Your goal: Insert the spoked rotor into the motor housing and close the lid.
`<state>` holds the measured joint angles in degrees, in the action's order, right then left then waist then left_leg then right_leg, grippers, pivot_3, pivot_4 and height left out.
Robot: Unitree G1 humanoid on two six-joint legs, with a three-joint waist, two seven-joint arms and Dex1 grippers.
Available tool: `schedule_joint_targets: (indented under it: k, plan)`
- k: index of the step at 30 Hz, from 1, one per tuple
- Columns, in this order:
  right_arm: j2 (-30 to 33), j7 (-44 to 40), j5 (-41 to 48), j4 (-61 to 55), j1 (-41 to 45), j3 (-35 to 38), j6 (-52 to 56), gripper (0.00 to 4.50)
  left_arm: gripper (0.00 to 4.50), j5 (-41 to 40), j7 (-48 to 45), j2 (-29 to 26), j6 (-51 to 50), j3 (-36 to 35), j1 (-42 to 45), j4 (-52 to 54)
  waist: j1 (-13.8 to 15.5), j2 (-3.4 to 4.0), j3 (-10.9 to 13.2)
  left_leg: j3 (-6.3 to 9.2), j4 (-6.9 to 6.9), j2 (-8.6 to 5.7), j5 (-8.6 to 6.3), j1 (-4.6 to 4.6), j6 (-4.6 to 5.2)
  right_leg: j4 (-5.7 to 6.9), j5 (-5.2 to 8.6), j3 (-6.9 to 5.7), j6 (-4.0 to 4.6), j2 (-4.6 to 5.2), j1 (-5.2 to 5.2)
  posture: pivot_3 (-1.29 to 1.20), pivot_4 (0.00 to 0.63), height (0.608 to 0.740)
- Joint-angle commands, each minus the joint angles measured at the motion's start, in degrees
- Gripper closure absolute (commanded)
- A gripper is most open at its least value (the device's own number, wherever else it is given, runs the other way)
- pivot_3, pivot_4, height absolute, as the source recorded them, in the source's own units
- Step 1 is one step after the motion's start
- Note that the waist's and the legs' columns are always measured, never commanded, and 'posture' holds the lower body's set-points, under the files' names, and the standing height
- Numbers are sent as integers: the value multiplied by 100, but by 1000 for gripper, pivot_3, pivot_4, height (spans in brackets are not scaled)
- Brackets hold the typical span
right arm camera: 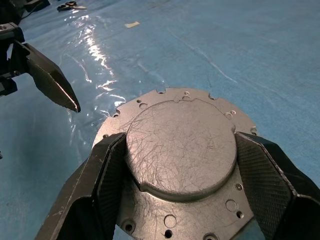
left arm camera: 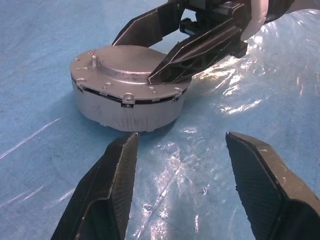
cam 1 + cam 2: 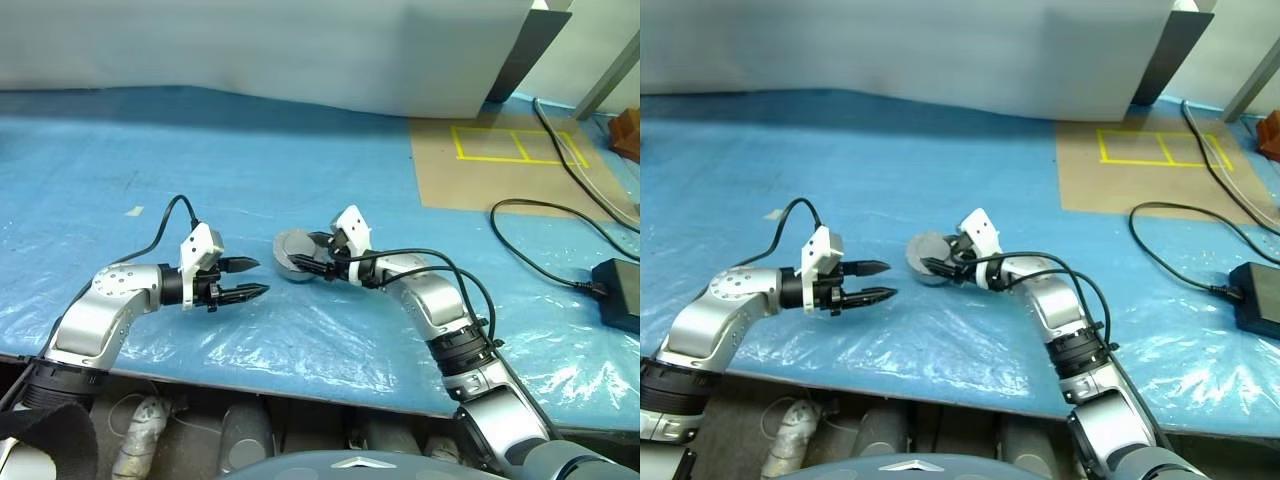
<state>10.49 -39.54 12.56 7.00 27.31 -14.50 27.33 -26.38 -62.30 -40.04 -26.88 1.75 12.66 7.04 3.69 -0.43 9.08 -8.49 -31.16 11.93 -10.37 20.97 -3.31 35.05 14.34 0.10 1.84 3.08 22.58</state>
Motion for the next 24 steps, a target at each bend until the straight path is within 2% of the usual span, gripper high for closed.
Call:
schedule_joint_targets:
  k: [1, 15, 20, 24]
  plan:
    - [22, 45, -199, 195, -180, -156, -39, 1351, 1539, -82, -14, -39, -4, -113, -17, 191, 3, 0, 0, 0, -5, 0, 0, -1, 0, 1, 0, 1, 1, 1, -2, 0, 150, 740]
    - [370, -100, -921, 910, -262, -623, -899, 1351, 1539, -111, 51, 139, -76, -16, 125, 271, 11, -3, -8, -3, -14, -2, 0, -45, 1, 0, 14, 5, 23, 6, -45, 0, 150, 740]
    - [502, -103, -1155, 1043, -277, -781, -1148, 1351, 1539, 187, 604, 685, 231, 65, 389, 96, 30, 0, -14, -9, -10, -3, -1, -82, 3, -4, 16, 11, 25, 11, -80, 0, 150, 740]
    - [582, -146, -1272, 1124, -292, -848, -1293, 1351, 1539, 694, 1403, 1324, 537, 193, 754, -324, 30, 6, -23, -10, -11, -8, -2, -97, 5, -5, 16, 7, 24, 25, -105, 0, 150, 740]
